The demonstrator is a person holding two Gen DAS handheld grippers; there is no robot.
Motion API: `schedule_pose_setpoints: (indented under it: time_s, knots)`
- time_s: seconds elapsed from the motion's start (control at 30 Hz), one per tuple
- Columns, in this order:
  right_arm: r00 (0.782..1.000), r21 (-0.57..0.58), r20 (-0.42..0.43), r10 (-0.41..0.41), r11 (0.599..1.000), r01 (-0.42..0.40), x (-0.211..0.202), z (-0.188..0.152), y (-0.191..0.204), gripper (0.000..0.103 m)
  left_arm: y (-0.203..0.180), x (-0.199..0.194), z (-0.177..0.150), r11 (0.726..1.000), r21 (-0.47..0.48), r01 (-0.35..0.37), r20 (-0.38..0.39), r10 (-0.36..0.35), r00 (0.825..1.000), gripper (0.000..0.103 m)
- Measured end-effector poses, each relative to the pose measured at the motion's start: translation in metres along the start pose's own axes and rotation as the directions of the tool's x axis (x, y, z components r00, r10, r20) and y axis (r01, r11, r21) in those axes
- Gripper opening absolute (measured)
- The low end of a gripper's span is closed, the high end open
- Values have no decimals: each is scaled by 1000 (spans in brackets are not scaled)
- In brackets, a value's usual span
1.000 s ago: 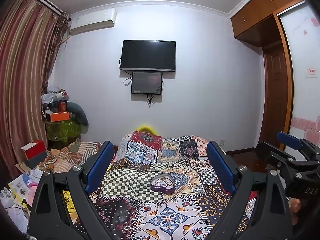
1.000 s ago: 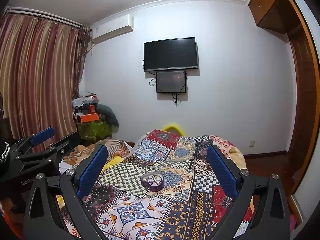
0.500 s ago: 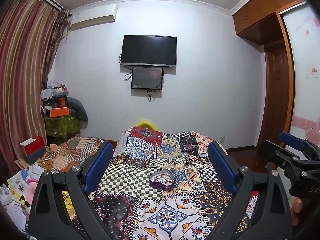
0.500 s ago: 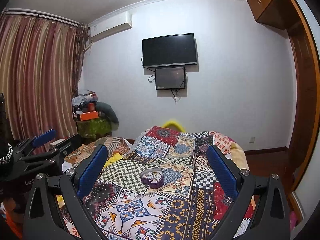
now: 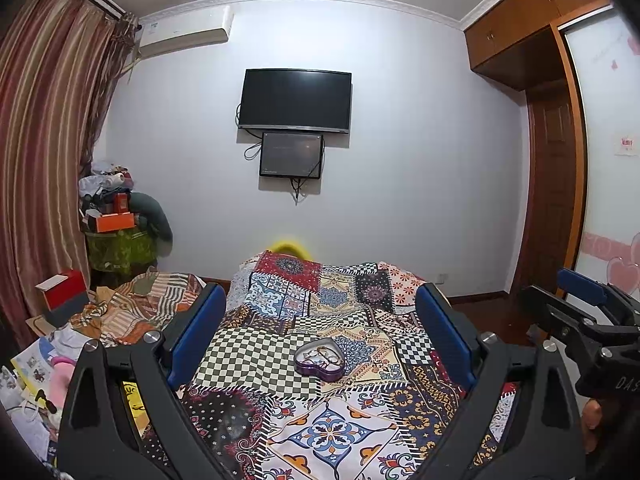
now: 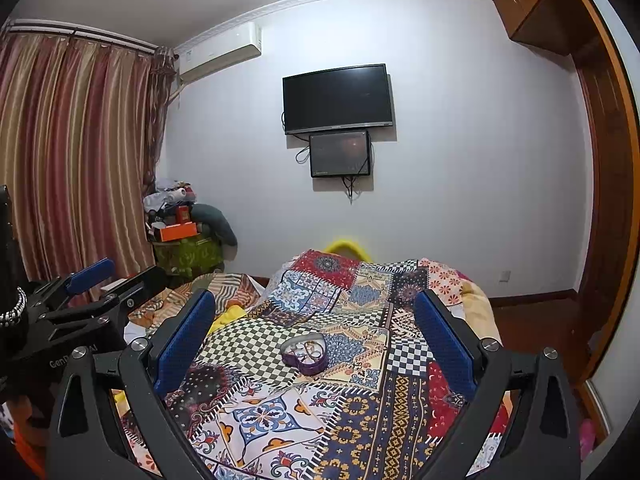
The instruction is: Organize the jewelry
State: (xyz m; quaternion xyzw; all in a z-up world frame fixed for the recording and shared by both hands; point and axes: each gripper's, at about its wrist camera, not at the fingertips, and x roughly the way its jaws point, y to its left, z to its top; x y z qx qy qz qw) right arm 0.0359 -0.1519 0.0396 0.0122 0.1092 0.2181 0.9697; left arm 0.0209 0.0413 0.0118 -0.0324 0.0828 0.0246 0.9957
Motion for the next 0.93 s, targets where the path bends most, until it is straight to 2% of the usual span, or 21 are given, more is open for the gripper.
schedule_pose_setpoints:
  time_s: [0.57,0.93]
  knots:
    - [1000,2,-2,-7,1000,7,1,-2,0,99,-3,0,-2,999,0,41,-16,-41,999,96]
    - [1000,10,-23,-18,1000,18,7,-6,-2,99,-3,6,-6,999,7,37,-27,-37,999,96]
